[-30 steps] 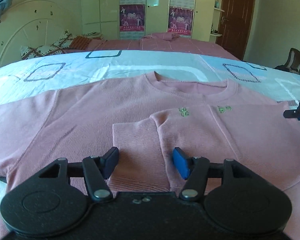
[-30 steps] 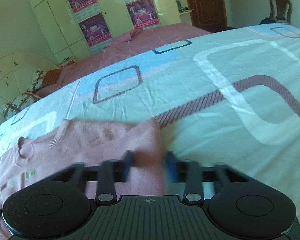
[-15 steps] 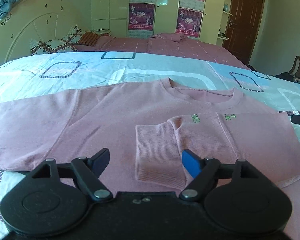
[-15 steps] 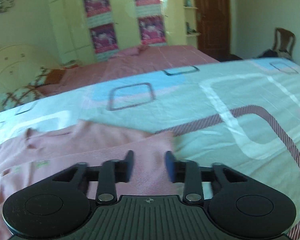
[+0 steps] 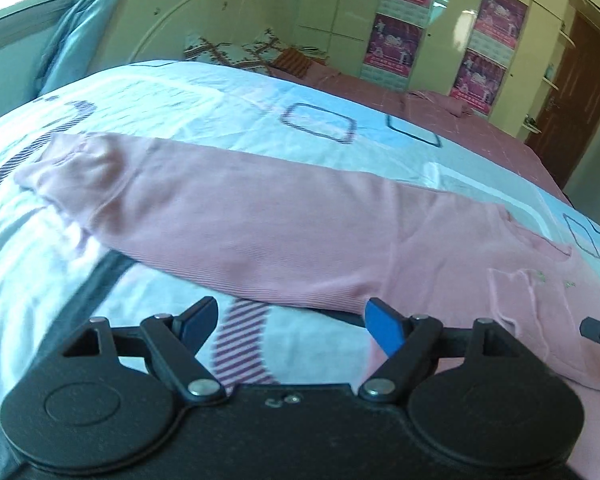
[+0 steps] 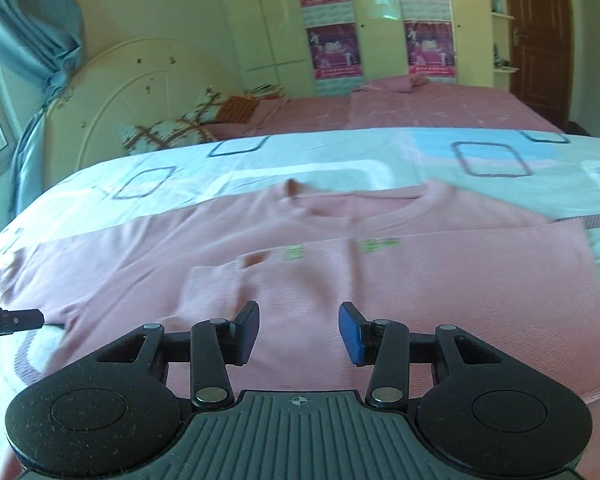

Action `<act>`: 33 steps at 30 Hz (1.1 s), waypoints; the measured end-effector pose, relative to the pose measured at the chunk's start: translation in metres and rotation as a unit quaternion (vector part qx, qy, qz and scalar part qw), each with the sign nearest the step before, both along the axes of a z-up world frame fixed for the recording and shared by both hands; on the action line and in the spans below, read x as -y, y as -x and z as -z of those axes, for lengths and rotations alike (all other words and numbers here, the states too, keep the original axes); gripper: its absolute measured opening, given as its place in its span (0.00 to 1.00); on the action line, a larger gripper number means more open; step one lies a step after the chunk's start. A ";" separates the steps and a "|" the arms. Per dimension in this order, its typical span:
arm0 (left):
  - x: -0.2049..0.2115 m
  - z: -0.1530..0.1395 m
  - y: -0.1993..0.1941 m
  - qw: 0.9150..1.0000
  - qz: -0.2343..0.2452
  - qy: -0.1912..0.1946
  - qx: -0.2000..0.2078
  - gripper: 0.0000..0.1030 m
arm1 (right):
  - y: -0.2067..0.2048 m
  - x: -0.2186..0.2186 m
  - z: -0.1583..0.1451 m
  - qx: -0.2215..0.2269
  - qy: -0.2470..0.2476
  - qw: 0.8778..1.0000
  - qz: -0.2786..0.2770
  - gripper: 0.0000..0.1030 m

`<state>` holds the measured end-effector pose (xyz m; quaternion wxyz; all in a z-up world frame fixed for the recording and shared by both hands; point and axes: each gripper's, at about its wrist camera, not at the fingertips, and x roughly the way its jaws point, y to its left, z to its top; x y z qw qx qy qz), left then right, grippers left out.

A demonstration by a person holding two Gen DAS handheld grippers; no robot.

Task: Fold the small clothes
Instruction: 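Move the left gripper to the other sleeve cuff and grasp it, then fold the grasped sleeve across the body with the left gripper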

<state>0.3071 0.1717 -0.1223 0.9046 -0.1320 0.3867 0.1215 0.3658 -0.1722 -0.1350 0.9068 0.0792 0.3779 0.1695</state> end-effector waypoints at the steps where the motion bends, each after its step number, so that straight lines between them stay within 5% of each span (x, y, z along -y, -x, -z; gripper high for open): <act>1: -0.016 0.000 0.004 1.000 -0.014 0.005 0.000 0.77 | 0.000 -0.011 0.001 -0.003 -0.001 1.000 -0.002 0.43; 10: -0.158 0.014 0.020 0.985 -0.147 0.084 0.009 0.71 | -0.005 -0.075 0.006 -0.020 -0.013 1.000 -0.001 0.43; 18: -0.213 0.025 -0.011 0.975 -0.175 0.128 0.055 0.68 | -0.007 -0.095 0.010 -0.017 0.004 1.000 0.012 0.43; 25: -0.229 0.033 -0.026 0.969 -0.195 0.128 0.078 0.10 | -0.015 -0.082 0.024 -0.032 0.015 0.998 0.056 0.43; 29: -0.219 0.022 -0.026 0.973 -0.176 0.111 0.096 0.04 | -0.021 -0.082 0.038 -0.055 0.020 0.997 0.050 0.42; 33: -0.184 -0.011 -0.030 0.981 -0.108 0.084 0.134 0.04 | -0.017 -0.073 0.029 -0.039 -0.008 0.997 0.062 0.42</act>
